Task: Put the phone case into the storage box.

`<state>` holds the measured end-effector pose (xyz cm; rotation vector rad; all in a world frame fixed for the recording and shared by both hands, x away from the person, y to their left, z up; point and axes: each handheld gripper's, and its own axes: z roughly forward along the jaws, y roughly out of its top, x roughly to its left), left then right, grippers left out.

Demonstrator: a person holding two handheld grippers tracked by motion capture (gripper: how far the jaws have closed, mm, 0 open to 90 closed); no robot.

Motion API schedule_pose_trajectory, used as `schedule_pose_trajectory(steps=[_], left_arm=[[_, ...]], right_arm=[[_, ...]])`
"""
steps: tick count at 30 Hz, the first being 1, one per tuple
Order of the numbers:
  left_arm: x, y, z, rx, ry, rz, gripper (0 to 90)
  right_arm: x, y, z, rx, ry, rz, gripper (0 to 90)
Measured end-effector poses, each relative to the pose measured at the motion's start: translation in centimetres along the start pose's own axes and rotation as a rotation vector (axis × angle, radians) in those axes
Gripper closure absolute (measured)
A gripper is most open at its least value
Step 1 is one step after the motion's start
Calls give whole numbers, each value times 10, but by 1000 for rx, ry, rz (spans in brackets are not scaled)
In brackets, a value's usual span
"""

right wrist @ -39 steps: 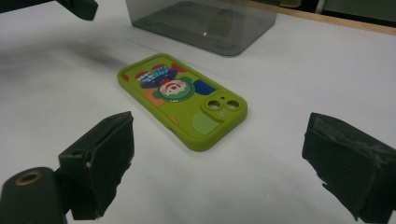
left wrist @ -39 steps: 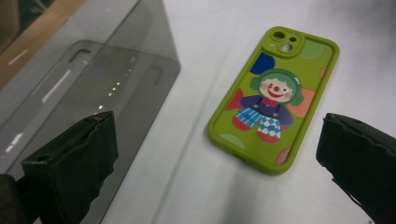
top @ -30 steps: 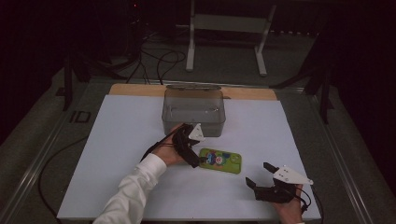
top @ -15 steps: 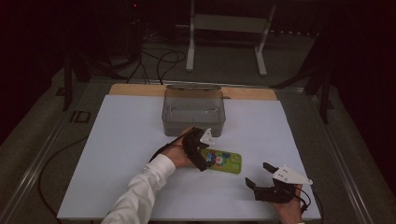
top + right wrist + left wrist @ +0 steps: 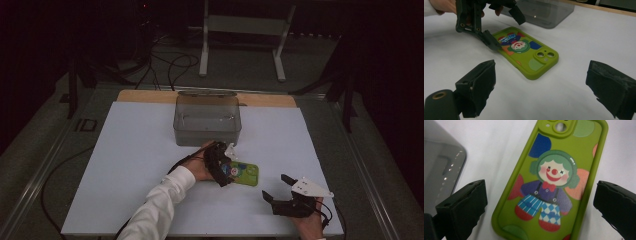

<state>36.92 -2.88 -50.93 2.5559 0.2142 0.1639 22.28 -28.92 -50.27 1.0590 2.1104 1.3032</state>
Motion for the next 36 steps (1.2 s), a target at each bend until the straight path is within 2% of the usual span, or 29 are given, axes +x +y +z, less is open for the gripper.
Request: schedule_pose_trajectory(steps=[4,10,13,16,18,25,29,36], left_arm=[[-1,4,4,23,-4,11,0],[0,3,9,83,-16,28,0],[2,2,10,87,-34,11,4],[4,1,10,94,-73,-12,36],[5,0,10,94,-76,-13,45],[4,4,9,140,-82,-6,70],[2,5,5,146,-88,1,152],[1,6,4,156,-81,2,169]], right_arm=[[0,0,0,0,1,0,92],[0,0,0,0,2,-3,92],[-1,0,0,1,3,-3,92],[0,0,1,2,3,-4,92],[0,0,1,3,3,-4,92],[0,0,0,3,1,-1,92],[-1,0,0,4,3,2,92],[-1,0,0,4,2,3,92]])
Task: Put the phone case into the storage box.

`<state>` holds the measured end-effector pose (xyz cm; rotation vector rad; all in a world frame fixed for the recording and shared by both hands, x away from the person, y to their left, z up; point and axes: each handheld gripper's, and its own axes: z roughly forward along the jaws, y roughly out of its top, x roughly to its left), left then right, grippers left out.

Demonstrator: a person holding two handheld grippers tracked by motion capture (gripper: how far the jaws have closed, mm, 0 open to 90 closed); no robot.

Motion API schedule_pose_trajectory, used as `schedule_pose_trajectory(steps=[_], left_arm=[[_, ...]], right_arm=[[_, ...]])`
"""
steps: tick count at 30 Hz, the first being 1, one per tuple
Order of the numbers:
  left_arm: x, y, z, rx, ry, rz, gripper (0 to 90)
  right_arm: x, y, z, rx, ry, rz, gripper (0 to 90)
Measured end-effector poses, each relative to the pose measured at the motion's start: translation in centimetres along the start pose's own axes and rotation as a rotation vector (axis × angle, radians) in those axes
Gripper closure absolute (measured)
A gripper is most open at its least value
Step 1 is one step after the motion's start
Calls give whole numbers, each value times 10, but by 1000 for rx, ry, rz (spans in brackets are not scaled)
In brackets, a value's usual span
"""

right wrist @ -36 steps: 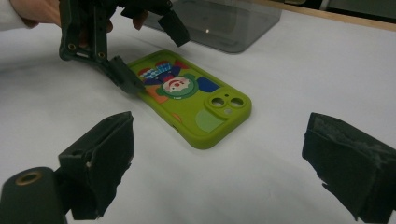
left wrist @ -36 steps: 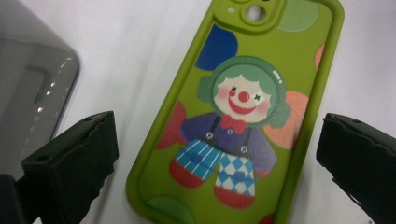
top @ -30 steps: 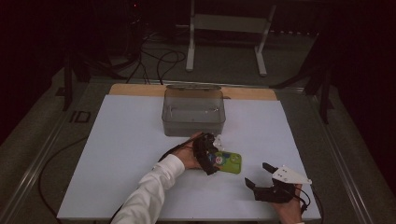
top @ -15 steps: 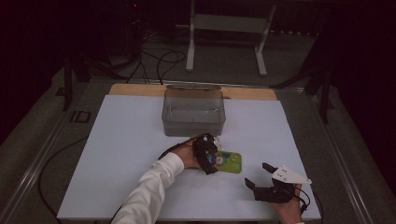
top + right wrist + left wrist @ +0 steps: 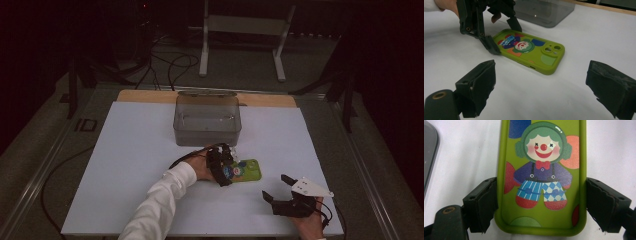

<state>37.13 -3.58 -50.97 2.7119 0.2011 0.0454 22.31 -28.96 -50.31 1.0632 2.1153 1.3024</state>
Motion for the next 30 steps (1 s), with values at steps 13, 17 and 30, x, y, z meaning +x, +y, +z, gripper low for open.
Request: schedule_pose_trajectory(steps=[13,17,30], left_arm=[[1,-9,-6,-21,20,-42,170],[1,-13,-10,-39,24,-57,170],[-5,-16,-32,-113,65,-80,169]], right_arm=[[0,0,0,-1,-1,2,92],[0,0,0,0,-1,1,92],[0,0,2,-5,10,13,92]])
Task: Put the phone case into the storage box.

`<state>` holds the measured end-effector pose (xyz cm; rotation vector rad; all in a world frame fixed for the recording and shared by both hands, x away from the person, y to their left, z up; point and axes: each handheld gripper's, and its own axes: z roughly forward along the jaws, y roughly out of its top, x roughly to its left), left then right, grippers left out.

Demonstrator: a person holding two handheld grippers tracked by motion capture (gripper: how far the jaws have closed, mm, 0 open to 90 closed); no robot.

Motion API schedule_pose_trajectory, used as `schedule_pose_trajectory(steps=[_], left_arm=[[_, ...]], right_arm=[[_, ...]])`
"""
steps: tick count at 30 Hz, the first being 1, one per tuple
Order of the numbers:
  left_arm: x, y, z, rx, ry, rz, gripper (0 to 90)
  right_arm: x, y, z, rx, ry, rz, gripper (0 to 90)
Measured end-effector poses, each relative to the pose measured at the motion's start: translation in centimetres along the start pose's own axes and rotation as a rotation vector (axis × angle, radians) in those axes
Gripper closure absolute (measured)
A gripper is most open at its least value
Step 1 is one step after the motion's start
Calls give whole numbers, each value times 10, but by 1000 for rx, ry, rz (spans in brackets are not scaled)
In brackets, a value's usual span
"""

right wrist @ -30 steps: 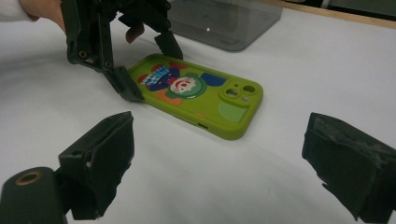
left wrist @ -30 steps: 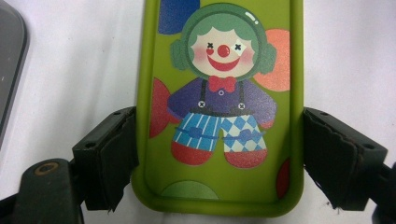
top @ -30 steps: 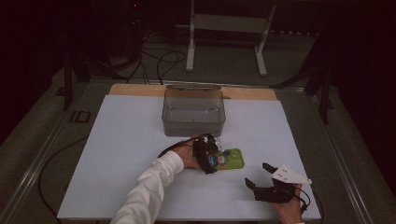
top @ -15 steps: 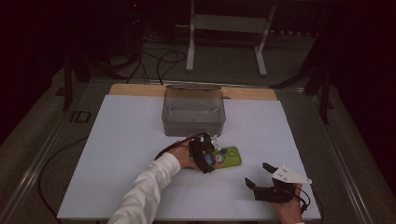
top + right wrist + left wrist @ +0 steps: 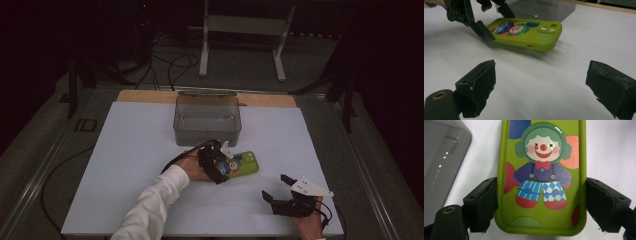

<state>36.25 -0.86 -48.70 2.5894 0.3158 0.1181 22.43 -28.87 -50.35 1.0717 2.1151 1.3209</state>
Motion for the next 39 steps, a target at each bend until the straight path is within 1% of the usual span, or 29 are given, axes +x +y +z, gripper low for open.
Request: schedule_pose_trajectory(steps=[2,5,6,10,12,13,16,22,26,28,31,32,34,35,39], left_arm=[[0,-1,-3,-19,1,-17,168],[0,-1,-4,-25,6,-17,168],[0,-1,-7,-30,25,-12,168],[-2,-1,-11,-39,38,-9,169],[-4,-1,-12,-53,52,-9,169],[-4,-1,-13,-47,59,1,169],[-6,-2,-15,-55,69,-1,168],[-7,-6,-20,-79,94,-19,168],[-9,-10,-25,-95,128,-18,168],[-9,-12,-28,-106,132,-24,168],[-9,-15,-31,-114,150,-34,168],[-9,-16,-32,-121,151,-45,168],[-9,-18,-35,-124,164,-48,168],[-9,-19,-36,-134,166,-56,168],[-10,-23,-42,-146,180,-64,168]], right_arm=[[0,0,0,0,1,1,92],[0,0,1,-1,2,1,92],[0,0,1,-1,2,1,92],[0,0,1,-5,5,5,92],[0,0,1,-7,6,5,92],[0,0,1,-8,6,5,92],[0,0,1,-8,6,5,92],[1,0,2,-7,8,9,92],[1,0,2,-2,9,3,92],[1,0,3,-1,10,1,92],[1,1,3,-2,12,3,92],[1,1,3,-3,11,5,92],[1,1,3,-3,12,8,92],[1,1,3,-3,11,10,92],[2,3,4,-5,15,20,92]])
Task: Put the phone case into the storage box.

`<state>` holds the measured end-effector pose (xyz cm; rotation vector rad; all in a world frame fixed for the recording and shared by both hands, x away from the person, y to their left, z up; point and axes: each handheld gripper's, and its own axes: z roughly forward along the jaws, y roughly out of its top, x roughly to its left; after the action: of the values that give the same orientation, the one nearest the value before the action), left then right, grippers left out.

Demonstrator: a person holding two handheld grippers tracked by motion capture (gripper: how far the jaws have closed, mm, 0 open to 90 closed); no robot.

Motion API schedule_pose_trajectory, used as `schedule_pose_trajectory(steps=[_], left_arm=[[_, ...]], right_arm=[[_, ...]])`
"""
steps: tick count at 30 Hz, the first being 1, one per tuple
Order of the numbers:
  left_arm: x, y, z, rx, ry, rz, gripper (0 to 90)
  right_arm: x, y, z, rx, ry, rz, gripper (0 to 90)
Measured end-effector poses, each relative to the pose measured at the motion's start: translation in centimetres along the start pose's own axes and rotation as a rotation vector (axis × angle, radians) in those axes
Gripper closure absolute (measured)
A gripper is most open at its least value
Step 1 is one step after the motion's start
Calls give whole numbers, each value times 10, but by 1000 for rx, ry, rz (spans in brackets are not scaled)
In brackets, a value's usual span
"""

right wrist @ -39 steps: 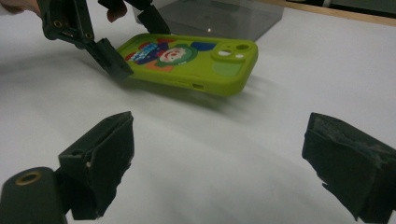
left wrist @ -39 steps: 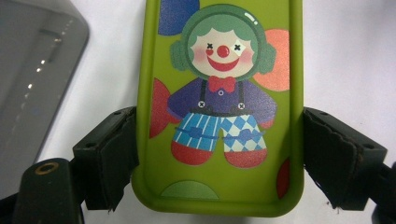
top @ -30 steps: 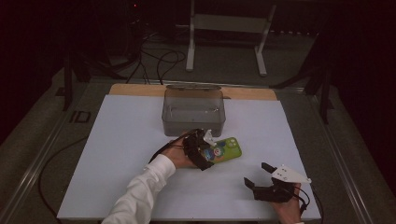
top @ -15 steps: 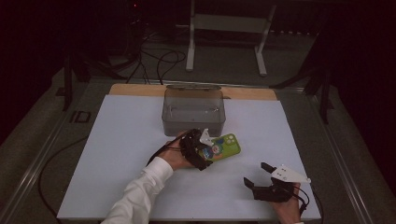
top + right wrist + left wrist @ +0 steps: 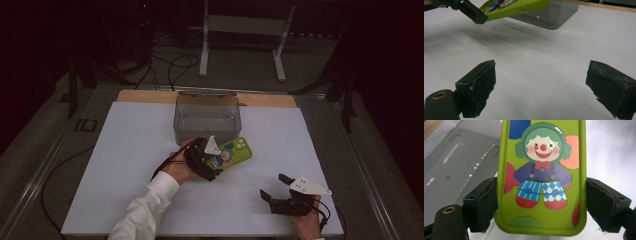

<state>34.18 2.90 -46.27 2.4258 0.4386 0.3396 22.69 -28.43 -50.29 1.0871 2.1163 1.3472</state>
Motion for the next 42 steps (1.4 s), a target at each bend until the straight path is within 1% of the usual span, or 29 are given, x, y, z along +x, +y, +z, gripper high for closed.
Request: schedule_pose_trajectory(steps=[1,3,4,6,8,11,14,20,24,26,31,36,42], left_arm=[[0,-1,-2,-5,5,-8,168],[0,-3,-6,-6,13,-5,168],[0,-4,-7,-19,17,-15,167],[1,-6,-10,-30,25,-23,168],[2,-8,-13,-37,31,-25,168],[2,-11,-18,-46,39,-32,168],[1,-14,-22,-54,49,-34,167],[3,-19,-29,-71,70,-52,167],[3,-22,-34,-88,81,-71,167],[3,-23,-36,-93,87,-83,167],[3,-25,-40,-105,99,-95,167],[3,-26,-45,-123,119,-115,167],[3,-27,-49,-131,131,-122,167]], right_arm=[[0,1,1,-1,2,-1,92],[0,2,1,-1,6,2,92],[1,4,2,-1,8,1,92],[1,6,3,5,14,5,92],[1,9,5,12,18,12,92],[2,16,8,18,29,18,92],[3,23,10,12,41,27,92],[6,35,18,14,65,25,90],[11,42,23,16,77,20,89],[12,46,26,13,81,20,89],[15,54,30,1,96,30,87],[19,64,36,-12,112,35,87],[25,73,45,-17,128,33,87]])
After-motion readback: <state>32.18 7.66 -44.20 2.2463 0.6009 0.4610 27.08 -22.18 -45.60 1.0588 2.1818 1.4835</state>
